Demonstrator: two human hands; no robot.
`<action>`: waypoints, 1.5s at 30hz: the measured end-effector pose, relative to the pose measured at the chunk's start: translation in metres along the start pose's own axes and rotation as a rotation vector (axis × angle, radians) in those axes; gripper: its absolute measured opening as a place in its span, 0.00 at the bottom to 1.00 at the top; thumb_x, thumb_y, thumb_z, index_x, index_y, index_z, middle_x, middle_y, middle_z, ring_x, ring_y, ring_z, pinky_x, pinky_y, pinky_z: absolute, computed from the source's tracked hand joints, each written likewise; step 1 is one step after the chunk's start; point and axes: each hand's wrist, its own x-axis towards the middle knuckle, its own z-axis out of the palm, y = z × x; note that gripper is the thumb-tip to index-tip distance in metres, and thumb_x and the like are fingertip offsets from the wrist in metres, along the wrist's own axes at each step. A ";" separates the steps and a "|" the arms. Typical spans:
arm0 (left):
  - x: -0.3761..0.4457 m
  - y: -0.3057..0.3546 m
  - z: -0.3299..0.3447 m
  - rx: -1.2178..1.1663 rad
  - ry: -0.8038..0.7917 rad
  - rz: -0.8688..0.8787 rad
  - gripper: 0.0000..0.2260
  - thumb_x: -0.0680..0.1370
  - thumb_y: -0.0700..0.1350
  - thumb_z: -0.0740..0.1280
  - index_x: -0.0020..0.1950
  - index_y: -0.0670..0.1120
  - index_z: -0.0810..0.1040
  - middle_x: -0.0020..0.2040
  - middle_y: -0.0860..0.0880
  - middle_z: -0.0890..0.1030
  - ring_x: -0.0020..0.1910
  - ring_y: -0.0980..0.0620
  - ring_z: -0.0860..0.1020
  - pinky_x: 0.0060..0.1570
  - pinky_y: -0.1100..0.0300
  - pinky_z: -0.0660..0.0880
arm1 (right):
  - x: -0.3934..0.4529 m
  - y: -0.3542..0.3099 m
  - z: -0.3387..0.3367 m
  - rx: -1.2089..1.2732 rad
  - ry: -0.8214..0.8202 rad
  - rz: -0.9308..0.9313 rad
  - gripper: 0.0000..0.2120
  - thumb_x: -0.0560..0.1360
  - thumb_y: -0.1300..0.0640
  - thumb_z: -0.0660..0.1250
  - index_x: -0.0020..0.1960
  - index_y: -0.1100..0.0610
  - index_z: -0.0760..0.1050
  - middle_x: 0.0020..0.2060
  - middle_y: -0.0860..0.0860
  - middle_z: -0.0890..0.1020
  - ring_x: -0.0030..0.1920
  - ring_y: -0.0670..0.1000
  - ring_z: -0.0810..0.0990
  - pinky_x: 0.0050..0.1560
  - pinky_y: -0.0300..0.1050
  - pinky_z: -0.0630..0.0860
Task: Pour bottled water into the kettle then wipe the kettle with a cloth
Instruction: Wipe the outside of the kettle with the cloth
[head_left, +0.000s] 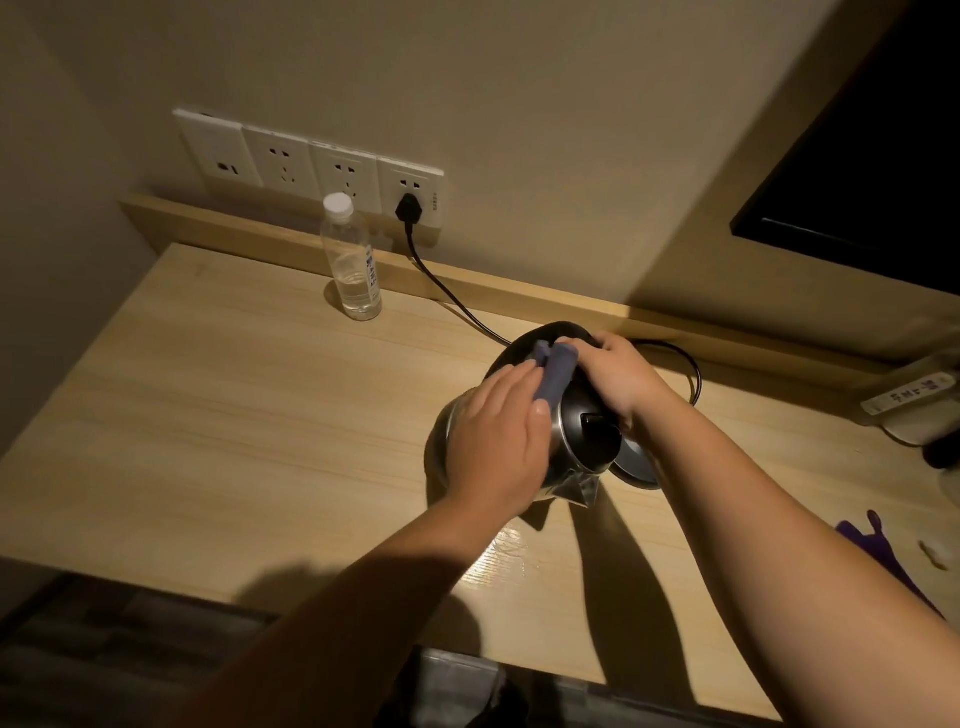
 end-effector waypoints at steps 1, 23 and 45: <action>0.000 0.001 -0.001 0.039 -0.005 0.036 0.24 0.82 0.52 0.46 0.73 0.47 0.69 0.70 0.51 0.73 0.71 0.53 0.67 0.69 0.57 0.60 | 0.000 0.001 0.002 0.008 0.005 0.002 0.18 0.76 0.45 0.65 0.58 0.56 0.74 0.48 0.58 0.81 0.46 0.57 0.81 0.41 0.47 0.76; -0.027 -0.065 0.006 -0.136 0.061 -0.321 0.25 0.80 0.58 0.43 0.77 0.56 0.59 0.76 0.56 0.63 0.74 0.58 0.59 0.70 0.47 0.65 | -0.003 -0.003 0.011 0.180 0.041 0.065 0.07 0.78 0.47 0.64 0.50 0.51 0.70 0.40 0.53 0.81 0.40 0.54 0.81 0.38 0.46 0.76; -0.026 -0.043 0.011 -0.115 0.089 -0.231 0.25 0.81 0.55 0.43 0.78 0.53 0.55 0.78 0.55 0.57 0.77 0.60 0.51 0.75 0.49 0.56 | 0.012 -0.004 0.015 0.164 0.102 0.148 0.17 0.76 0.46 0.65 0.58 0.57 0.72 0.43 0.57 0.81 0.41 0.57 0.81 0.40 0.48 0.77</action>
